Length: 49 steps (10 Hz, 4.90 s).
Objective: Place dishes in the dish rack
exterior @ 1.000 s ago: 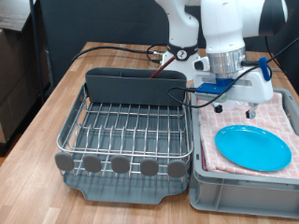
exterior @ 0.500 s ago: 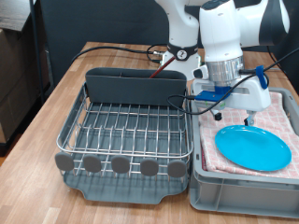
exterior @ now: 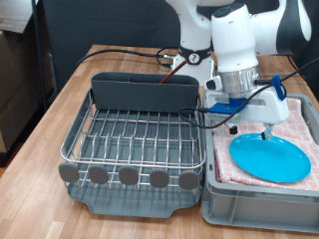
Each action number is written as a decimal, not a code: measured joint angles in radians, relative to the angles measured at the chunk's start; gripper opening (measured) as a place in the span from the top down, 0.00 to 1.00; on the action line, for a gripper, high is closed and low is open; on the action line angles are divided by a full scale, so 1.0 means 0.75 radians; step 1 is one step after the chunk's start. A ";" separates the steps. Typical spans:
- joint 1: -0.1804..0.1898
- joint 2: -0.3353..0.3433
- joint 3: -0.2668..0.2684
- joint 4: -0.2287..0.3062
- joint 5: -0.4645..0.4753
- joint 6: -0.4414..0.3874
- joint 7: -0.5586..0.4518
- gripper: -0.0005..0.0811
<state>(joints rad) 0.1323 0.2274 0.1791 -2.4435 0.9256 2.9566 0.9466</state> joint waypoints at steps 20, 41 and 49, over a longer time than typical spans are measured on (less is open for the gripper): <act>0.237 -0.154 -0.375 -0.024 -0.864 -0.209 0.751 0.98; 0.060 -0.605 -0.614 0.043 -1.811 -1.034 0.779 0.98; 0.041 -0.600 -0.685 0.129 -2.013 -1.102 0.530 0.98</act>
<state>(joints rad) 0.1627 -0.2225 -0.3347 -2.3469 -0.5839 2.1298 1.3443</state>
